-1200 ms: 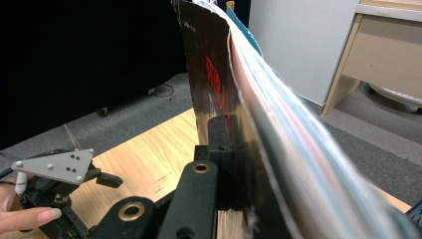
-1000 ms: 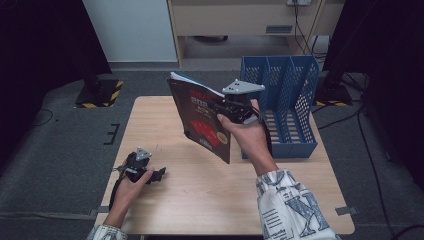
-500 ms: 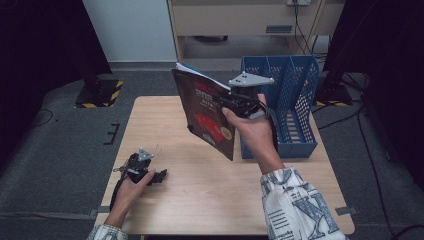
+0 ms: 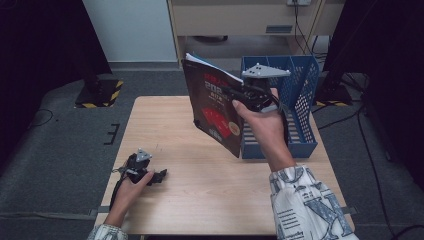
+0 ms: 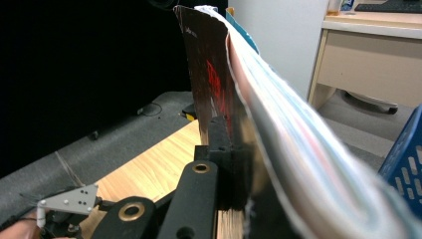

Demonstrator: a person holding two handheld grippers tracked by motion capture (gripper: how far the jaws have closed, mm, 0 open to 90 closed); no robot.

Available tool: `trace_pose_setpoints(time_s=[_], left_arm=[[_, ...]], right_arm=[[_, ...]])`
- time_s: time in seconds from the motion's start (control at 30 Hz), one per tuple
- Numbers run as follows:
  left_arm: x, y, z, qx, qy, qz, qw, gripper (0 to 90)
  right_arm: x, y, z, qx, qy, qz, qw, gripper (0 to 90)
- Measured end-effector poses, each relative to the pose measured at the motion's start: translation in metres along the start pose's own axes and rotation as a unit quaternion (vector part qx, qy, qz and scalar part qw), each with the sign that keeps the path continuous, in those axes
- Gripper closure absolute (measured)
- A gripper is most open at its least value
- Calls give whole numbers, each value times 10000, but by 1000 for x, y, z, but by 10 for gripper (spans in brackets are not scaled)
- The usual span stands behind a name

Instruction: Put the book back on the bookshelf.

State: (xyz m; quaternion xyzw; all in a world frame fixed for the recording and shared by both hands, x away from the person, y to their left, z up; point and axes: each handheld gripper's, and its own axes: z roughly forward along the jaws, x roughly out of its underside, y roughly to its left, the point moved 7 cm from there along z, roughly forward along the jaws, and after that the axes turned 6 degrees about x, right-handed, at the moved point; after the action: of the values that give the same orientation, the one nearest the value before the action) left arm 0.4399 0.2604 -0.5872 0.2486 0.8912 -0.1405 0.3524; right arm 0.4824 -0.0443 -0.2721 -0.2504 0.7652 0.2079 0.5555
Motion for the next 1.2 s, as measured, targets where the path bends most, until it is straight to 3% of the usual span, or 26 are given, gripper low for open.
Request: trace_pose_setpoints(time_s=[1.2], left_arm=[[0, -1, 0, -23, 10, -7, 10000, 0]], right_arm=[[-5, -46, -46, 332, -170, 148, 9992, 871]])
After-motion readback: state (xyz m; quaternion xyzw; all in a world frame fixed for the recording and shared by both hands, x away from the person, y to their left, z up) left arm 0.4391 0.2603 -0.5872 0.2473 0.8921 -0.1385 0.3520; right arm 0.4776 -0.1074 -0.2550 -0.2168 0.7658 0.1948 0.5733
